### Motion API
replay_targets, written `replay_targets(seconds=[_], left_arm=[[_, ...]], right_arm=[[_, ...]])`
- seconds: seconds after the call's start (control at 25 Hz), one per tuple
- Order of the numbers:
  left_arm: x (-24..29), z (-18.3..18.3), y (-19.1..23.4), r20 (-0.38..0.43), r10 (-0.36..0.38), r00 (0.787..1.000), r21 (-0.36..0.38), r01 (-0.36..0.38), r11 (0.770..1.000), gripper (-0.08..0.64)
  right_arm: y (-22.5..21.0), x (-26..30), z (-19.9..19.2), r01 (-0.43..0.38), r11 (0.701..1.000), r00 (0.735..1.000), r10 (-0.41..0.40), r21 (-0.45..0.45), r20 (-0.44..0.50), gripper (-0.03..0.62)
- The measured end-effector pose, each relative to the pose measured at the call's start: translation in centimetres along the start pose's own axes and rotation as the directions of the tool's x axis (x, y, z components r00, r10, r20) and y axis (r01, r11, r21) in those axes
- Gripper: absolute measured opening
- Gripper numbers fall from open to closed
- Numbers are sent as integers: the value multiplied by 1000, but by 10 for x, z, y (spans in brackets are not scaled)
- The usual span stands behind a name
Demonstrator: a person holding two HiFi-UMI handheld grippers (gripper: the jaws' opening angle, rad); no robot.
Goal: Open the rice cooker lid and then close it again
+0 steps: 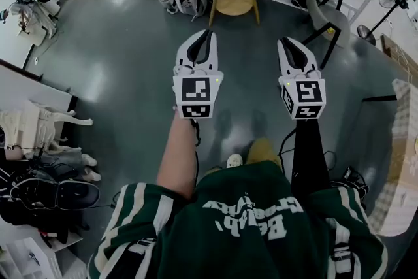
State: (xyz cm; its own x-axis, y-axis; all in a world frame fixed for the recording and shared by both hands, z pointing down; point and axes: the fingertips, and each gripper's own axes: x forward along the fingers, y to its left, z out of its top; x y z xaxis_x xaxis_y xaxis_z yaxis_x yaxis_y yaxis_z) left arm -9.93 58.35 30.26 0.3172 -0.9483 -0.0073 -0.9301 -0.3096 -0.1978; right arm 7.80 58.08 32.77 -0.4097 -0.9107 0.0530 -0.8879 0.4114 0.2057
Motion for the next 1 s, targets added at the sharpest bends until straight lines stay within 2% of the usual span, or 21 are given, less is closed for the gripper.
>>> replay_targets(seconds=[0.16,0.36,0.6,1.0], left_arm=[[10,0,-3,7,-23,1000,-16,23,1000,97],[40,-5,-5,19,-36,999,-24,36,999,147],[108,-5,4,21,-33,999,-60,34,998,153],[235,-4,15,-7,7,1000,-78,-7,997,153]], right_arm=[[-13,8,-1,9,999,1000,-10,36,17,63],[-25,37,-15,-19,998,1000,18,53,19,92],[-62,96,-11,-50,998,998,49,40,29,101],[-143,201,-25,-111,993,994,110,43,9,109]])
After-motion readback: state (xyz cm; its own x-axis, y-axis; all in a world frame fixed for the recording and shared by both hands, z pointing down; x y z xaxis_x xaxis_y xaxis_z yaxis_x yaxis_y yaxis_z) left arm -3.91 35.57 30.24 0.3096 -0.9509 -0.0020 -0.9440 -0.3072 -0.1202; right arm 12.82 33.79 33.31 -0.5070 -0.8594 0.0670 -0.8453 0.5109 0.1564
